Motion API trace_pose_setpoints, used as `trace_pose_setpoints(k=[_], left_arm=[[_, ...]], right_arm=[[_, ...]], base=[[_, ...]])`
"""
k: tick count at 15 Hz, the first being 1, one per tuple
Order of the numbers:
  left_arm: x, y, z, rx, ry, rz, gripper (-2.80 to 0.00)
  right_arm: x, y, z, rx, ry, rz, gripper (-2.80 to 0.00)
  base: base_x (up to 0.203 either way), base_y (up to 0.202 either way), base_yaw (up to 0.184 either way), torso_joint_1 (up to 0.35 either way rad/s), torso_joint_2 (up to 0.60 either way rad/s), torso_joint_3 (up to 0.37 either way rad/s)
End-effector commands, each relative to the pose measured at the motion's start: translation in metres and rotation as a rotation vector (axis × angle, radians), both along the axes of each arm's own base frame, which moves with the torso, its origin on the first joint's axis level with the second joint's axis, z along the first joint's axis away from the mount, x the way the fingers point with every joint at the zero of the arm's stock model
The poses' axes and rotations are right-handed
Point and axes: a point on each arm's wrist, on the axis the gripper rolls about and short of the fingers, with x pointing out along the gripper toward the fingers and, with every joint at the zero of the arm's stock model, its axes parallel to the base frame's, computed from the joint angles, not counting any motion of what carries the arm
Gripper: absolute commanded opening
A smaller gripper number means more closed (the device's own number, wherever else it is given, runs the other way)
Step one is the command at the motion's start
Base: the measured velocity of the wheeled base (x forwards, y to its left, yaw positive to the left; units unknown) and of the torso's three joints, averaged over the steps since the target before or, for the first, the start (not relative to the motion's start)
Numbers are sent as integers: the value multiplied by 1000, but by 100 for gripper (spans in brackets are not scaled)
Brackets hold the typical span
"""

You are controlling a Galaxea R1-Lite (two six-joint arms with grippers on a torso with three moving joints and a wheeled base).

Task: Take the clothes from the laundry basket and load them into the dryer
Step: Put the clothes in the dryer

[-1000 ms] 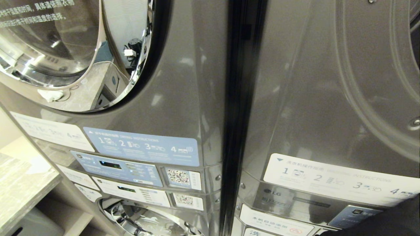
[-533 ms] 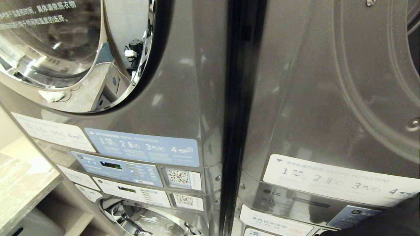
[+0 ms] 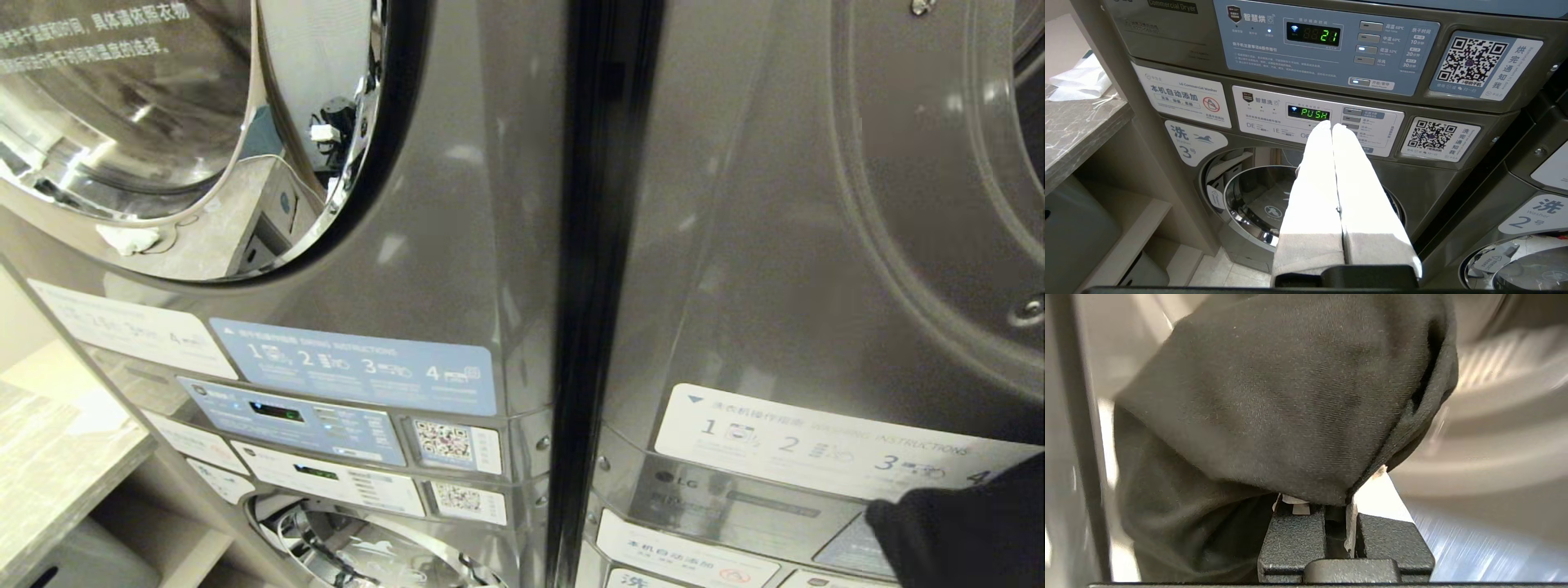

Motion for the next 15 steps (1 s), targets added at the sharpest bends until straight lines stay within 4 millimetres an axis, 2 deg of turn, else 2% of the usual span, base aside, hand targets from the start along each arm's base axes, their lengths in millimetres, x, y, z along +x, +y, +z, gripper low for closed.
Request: trace_pose_setpoints(k=[1,4,7,9,12,14,15], left_arm=[[0,0,0,0,1,1,-280],[0,0,0,0,1,1,-280],[0,0,0,0,1,1,-280],[0,0,0,0,1,1,-280],[0,0,0,0,1,1,-280],[0,0,0,0,1,1,-280],[0,0,0,0,1,1,-280]], right_arm=[[21,0,62,-5,27,2,-280],[78,0,122,1,103,-13,-280],[155,-4,161,55,188,-139,-280],[203,-5,188,111,183,-193,-280],[272,-8,209,166,178,-259,-280],[304,-16,214,188,172,-320,-280],[317,-20,213,192,178,-339,0]], base=[[0,0,0,0,0,0],[0,0,0,0,0,0],[0,0,0,0,0,0],[0,0,0,0,0,0],[0,0,0,0,0,0],[0,0,0,0,0,0],[0,0,0,0,0,0]])
